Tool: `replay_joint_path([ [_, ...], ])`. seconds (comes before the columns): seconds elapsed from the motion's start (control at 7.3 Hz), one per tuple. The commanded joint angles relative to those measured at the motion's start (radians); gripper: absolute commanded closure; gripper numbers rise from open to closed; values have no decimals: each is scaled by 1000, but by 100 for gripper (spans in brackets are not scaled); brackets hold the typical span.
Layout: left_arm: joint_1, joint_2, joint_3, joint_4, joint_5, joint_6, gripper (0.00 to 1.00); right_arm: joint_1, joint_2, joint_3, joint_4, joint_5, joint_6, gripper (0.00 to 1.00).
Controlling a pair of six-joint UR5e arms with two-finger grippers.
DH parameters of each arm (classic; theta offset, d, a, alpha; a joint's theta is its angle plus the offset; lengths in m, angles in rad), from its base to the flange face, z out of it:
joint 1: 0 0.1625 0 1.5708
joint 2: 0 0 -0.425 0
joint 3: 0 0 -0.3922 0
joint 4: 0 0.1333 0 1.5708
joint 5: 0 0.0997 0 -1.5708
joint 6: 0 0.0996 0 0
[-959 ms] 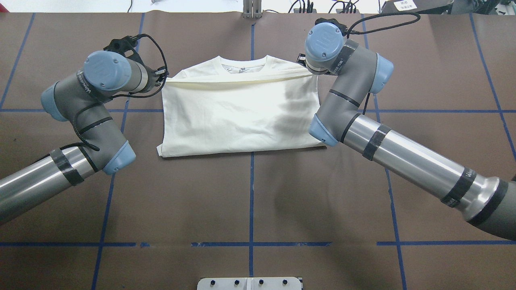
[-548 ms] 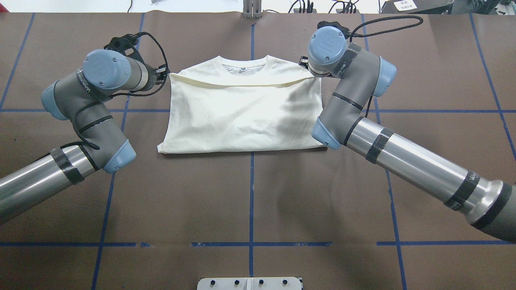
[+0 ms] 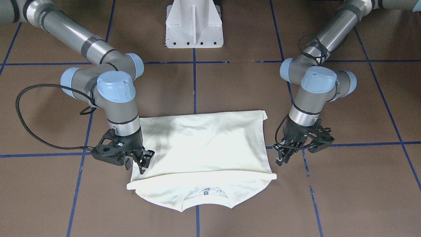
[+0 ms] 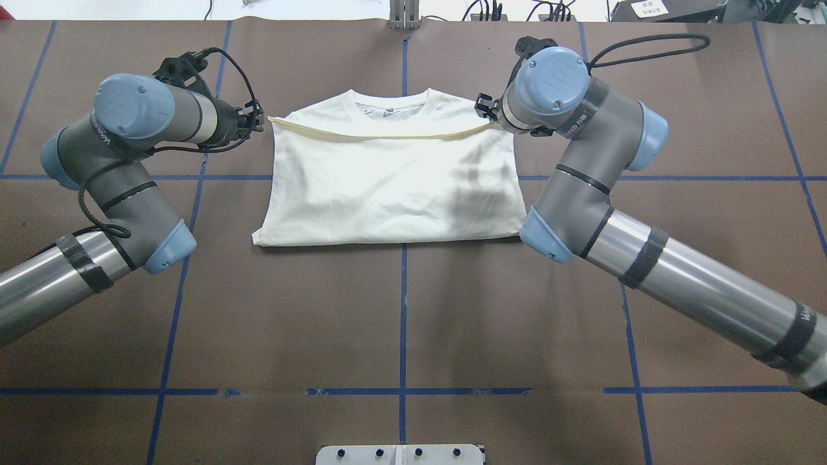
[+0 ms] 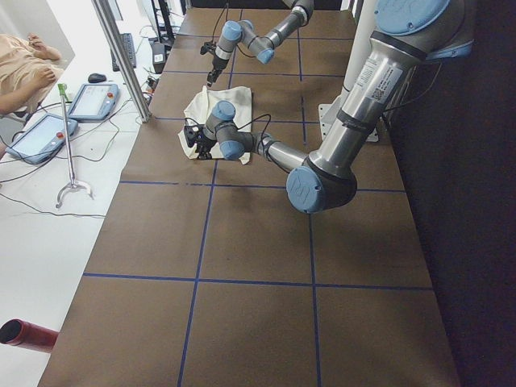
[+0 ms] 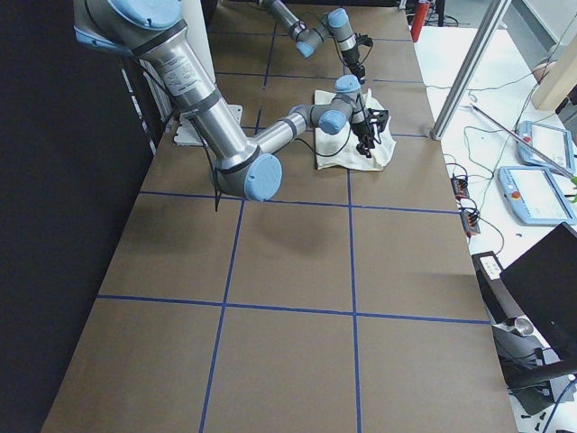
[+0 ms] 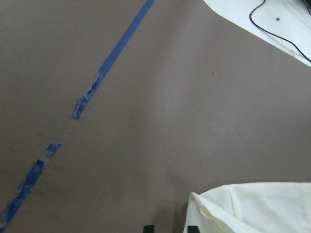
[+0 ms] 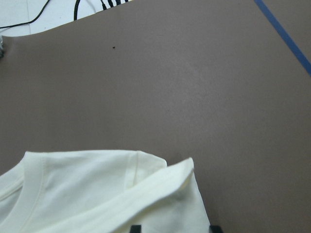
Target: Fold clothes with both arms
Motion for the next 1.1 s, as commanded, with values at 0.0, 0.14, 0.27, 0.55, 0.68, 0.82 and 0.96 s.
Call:
replay_joint_path([
  [0.0,-4,8,-2,-23,-37,-4,61,-94,-186,216,9,11,147,35],
  [0.14,-4,8,-2,-29,-37,-8,61,-131,-249,273,10,13,161,32],
  [0.27,-4,8,-4,-29,-34,-9,61,-146,-275,275,10,8,172,30],
  [0.55,-4,8,-7,-26,-31,-9,60,-169,-266,269,10,8,227,31],
  [0.68,-4,8,-7,-26,-31,-7,60,-174,-263,263,10,5,229,31],
  [0.82,-4,8,-7,-26,-30,-7,60,-185,-265,261,10,2,229,40],
  [0.96,-4,8,-7,-26,-30,-7,60,-192,-265,259,10,-6,230,51],
])
